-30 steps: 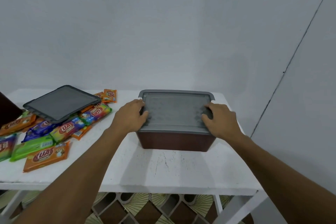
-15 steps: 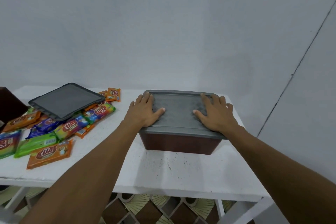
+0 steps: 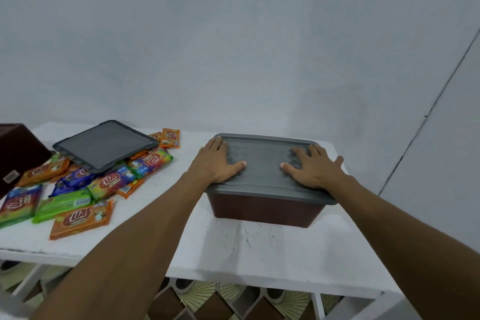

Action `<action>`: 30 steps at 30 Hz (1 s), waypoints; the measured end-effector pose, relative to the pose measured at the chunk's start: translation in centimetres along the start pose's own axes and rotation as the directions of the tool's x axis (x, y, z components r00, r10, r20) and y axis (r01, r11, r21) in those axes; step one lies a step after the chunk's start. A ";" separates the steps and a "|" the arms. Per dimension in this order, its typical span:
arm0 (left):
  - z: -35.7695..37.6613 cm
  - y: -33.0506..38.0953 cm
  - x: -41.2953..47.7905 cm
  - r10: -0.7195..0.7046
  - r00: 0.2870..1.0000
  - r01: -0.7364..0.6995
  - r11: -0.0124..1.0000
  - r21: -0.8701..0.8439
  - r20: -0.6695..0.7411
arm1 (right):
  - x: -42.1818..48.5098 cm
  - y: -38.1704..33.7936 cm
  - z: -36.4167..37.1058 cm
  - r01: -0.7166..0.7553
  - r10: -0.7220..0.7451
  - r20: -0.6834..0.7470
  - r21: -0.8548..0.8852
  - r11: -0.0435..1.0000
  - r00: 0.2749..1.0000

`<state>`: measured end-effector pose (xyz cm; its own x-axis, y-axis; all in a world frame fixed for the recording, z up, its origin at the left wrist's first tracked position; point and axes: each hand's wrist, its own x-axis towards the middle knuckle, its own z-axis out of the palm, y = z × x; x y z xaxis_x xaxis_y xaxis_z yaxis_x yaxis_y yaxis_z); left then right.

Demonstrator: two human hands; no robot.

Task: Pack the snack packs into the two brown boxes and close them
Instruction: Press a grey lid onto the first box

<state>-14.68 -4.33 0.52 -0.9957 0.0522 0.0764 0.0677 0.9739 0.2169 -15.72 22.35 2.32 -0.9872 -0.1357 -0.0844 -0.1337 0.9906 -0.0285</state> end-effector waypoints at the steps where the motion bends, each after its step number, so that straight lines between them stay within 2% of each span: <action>1: 0.1 -0.1 0.1 0.000 1.000 0.001 0.999 -0.034 0.010 | 0.0 -0.2 -0.1 -0.011 0.011 0.016 0.005 1.000 1.000; 3: -0.1 -0.3 0.0 -0.001 1.000 0.003 0.988 -0.155 0.017 | 0.0 -0.8 -0.2 -0.039 0.038 0.032 0.026 0.999 0.999; 5: -0.4 -0.8 -0.2 0.018 1.000 -0.014 0.935 -0.355 0.007 | -0.4 -2.0 -0.2 -0.057 0.056 0.026 0.067 0.996 0.998; 7: -1.0 -1.6 -1.2 0.050 0.999 -0.032 0.859 -0.510 0.021 | -1.2 -3.9 0.0 -0.015 0.017 -0.011 0.110 0.994 1.000; 9: -1.0 -3.4 -3.2 0.114 0.991 -0.053 0.817 -0.575 0.072 | -2.1 -7.2 0.3 0.061 -0.056 -0.038 0.151 0.987 0.998; 10: -0.8 -4.5 -4.1 0.141 0.987 -0.071 0.818 -0.571 0.080 | -2.3 -8.8 0.5 0.090 -0.084 -0.046 0.162 0.983 0.995; 13: -0.9 -10.5 -7.4 0.142 0.988 -0.112 0.918 -0.382 0.053 | -2.5 -14.8 1.1 0.141 -0.114 -0.127 0.225 0.964 0.985; 16: -1.2 -18.4 -10.5 0.201 0.975 -0.217 0.956 -0.197 -0.100 | -3.1 -21.6 1.7 0.216 -0.140 -0.238 0.332 0.918 0.961; 18: -1.5 -23.5 -12.3 0.186 0.969 -0.202 0.975 -0.089 -0.164 | -3.9 -26.2 2.6 0.279 -0.182 -0.328 0.277 0.919 0.927; 20: -1.9 -28.1 -14.0 0.107 0.972 -0.117 0.993 -0.035 -0.208 | -4.8 -30.5 3.8 0.359 -0.250 -0.390 0.239 0.902 0.886; 22: -1.8 -32.8 -15.4 -0.024 0.975 0.027 1.000 0.009 -0.223 | -5.5 -34.3 5.6 0.411 -0.312 -0.346 0.265 0.872 0.885; 25: -1.4 -38.6 -17.0 -0.206 0.957 0.210 0.978 -0.001 -0.204 | -6.2 -38.9 8.9 0.426 -0.398 -0.153 0.286 0.858 0.904; 27: -1.2 -41.5 -17.4 -0.226 0.960 0.226 0.974 -0.020 -0.163 | -6.3 -41.6 10.7 0.457 -0.454 -0.077 0.276 0.846 0.888; 30: -1.5 -43.8 -16.6 -0.189 0.973 0.185 0.982 -0.046 -0.132 | -5.7 -44.7 12.4 0.543 -0.539 -0.071 0.157 0.825 0.839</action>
<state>-1.01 -48.22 -8.84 -0.9734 -0.1626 0.1616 -0.1145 0.9556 0.2716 -3.00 -21.33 -8.24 -0.7626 -0.6467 0.0157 -0.6328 0.7407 -0.2257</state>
